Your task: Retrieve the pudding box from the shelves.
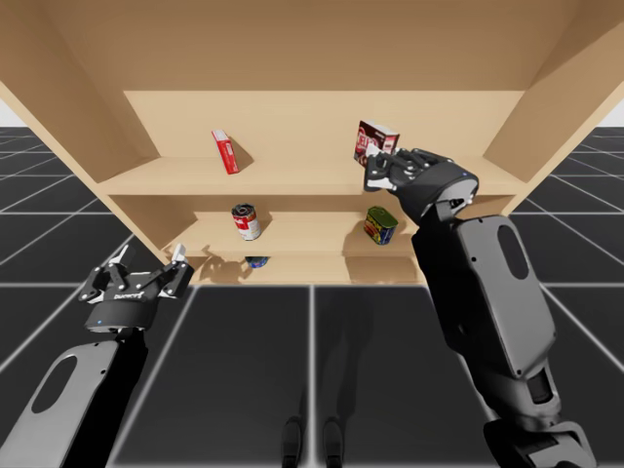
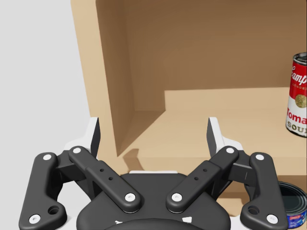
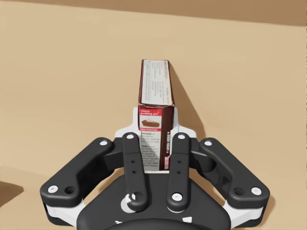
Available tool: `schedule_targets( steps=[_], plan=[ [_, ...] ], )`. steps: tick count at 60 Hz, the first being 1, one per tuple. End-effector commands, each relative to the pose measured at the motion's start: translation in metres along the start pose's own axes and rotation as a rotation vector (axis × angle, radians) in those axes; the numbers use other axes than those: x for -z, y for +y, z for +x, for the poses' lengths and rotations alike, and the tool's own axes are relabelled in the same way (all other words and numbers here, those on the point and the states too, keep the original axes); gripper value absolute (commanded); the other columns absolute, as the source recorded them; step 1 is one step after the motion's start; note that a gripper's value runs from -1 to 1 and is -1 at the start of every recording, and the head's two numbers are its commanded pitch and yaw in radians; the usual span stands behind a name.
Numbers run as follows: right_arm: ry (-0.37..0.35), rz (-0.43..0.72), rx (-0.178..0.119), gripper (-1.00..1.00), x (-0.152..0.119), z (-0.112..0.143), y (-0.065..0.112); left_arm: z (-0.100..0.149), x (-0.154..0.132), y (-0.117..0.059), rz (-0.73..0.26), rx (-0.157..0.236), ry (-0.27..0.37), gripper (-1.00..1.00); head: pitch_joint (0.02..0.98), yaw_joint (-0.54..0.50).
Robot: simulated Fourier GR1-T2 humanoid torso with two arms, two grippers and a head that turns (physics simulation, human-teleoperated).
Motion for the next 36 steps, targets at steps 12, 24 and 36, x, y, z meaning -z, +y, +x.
schedule_targets(
  steps=[12,24,36],
  plan=[
    [-0.095,-0.088,-0.032,1.0,-0.038,0.014,-0.006,0.001,0.0,-0.001,0.003,0.002,-0.004,-1.0,0.269,-0.15],
    [-0.164,-0.101,-0.079,1.0,-0.082,0.018,-0.002,0.001,0.0,-0.002,0.002,0.003,-0.004,-1.0,0.269,-0.15],
    [-0.193,-0.092,-0.148,1.0,-0.132,0.015,0.005,0.001,0.0,-0.004,0.001,0.006,-0.004,-1.0,0.269,-0.15]
  ],
)
